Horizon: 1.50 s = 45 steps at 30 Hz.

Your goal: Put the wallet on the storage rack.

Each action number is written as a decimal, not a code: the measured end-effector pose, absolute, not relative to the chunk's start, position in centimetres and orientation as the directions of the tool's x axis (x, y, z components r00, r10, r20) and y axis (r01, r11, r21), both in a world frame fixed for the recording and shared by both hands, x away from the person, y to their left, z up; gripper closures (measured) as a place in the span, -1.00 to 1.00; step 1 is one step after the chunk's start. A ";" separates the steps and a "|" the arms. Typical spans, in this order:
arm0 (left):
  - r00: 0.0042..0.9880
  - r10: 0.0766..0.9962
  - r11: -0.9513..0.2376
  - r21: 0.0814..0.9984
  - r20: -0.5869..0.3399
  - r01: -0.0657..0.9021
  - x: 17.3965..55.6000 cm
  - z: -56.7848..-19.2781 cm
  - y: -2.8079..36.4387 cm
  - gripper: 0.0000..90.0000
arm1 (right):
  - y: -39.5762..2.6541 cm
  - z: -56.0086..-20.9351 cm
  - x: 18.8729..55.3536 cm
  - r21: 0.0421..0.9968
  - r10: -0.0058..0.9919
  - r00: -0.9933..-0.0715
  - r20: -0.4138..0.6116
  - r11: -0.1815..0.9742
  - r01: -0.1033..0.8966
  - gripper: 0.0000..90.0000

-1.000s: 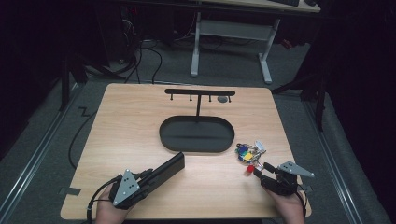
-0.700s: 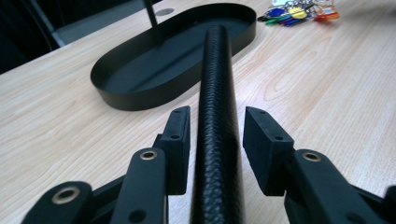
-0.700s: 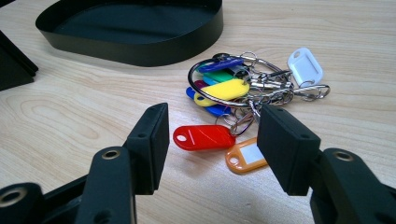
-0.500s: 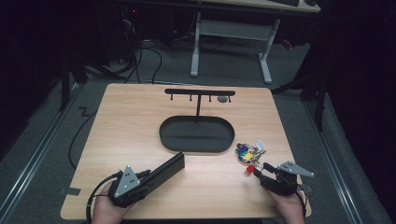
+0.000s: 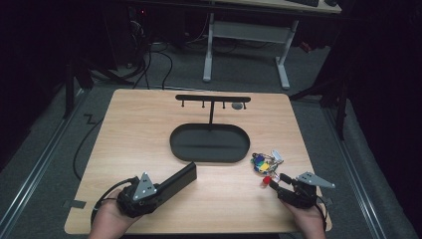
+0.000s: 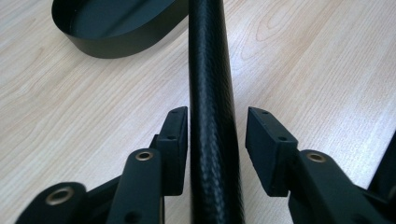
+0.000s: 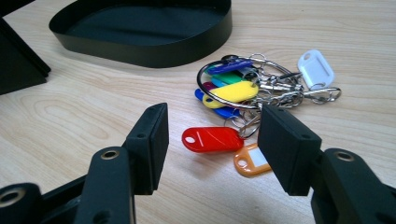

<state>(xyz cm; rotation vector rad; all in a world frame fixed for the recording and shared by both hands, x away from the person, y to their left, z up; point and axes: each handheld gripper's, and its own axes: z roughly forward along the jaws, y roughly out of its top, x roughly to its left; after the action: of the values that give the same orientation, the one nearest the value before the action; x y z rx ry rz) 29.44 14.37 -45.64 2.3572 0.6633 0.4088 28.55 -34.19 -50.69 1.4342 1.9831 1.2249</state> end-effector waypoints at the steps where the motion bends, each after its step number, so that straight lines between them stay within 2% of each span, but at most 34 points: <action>1: 0.825 0.553 -0.672 0.648 0.116 0.360 29.7 -45.3 14.2 0.32 | -34.1 -50.7 28.5 0.828 0.904 -0.393 0.167 0.088 0.554 -0.03; 9: 0.838 0.538 -0.745 0.515 0.088 0.424 31.3 -43.7 12.9 0.31 | -33.9 -50.7 28.6 0.828 0.896 -0.406 0.178 0.086 0.555 -0.03; 16: 0.843 0.535 -0.765 0.452 0.051 0.458 32.4 -43.1 12.1 0.36 | -33.9 -50.8 28.7 0.825 0.894 -0.408 0.188 0.082 0.559 -0.03; 24: 0.845 0.530 -0.784 0.417 0.065 0.460 32.7 -42.9 11.1 0.56 | -33.9 -50.9 28.7 0.824 0.892 -0.411 0.190 0.083 0.561 -0.03; 32: 0.858 0.505 -0.817 0.370 0.091 0.442 32.9 -42.7 10.6 0.57 | -33.8 -50.9 28.6 0.822 0.893 -0.406 0.194 0.078 0.564 -0.03; 37: 0.855 0.515 -0.811 0.356 0.057 0.465 33.3 -42.7 10.6 0.62 | -33.7 -50.9 28.6 0.823 0.891 -0.414 0.189 0.086 0.561 -0.03; 45: 0.854 0.515 -0.808 0.374 0.076 0.455 33.6 -42.4 10.5 0.68 | -34.0 -50.8 28.4 0.828 0.894 -0.409 0.185 0.083 0.555 -0.03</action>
<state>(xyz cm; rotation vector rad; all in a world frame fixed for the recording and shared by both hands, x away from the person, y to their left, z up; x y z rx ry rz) 33.62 10.54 -42.37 2.6849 0.7263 0.2466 28.41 -33.99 -50.85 1.4318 1.9985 1.2539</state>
